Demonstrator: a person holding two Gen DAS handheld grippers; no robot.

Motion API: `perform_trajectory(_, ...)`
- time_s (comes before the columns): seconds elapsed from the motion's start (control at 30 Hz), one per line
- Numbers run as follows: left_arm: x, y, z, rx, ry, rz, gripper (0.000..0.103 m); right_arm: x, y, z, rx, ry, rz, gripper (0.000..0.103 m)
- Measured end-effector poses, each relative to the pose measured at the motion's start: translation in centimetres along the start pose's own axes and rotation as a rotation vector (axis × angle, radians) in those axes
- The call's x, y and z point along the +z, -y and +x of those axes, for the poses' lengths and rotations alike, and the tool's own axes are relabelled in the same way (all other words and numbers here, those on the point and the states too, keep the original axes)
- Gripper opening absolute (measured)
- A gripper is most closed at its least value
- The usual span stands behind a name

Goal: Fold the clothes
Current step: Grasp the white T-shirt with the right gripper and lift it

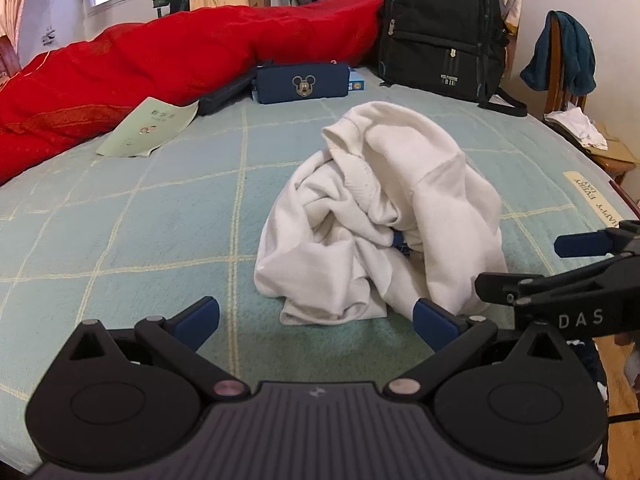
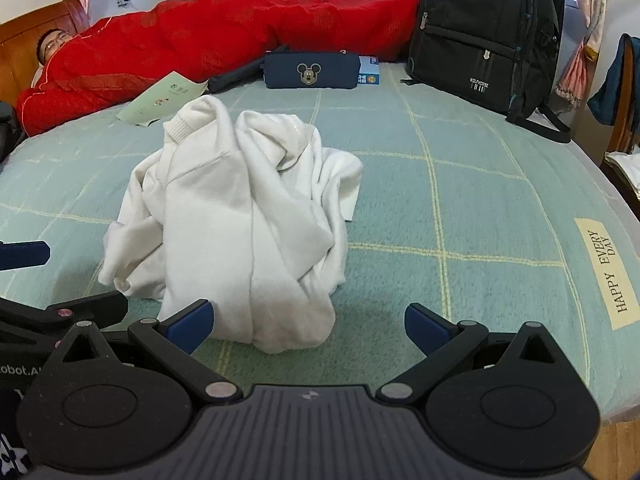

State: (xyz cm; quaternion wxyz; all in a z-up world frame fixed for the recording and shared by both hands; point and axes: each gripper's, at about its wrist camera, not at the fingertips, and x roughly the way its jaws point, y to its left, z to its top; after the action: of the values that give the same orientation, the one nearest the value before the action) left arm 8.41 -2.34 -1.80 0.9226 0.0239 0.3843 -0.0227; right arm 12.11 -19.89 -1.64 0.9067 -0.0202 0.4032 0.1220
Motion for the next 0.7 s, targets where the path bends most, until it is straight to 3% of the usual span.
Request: perform_trajectory(0.7,0.6,-1.6,0.8,0.007,0.007,-0.002,0.102,1.6,0.1,0.6,0.039,-0.004,-0.036,0.103)
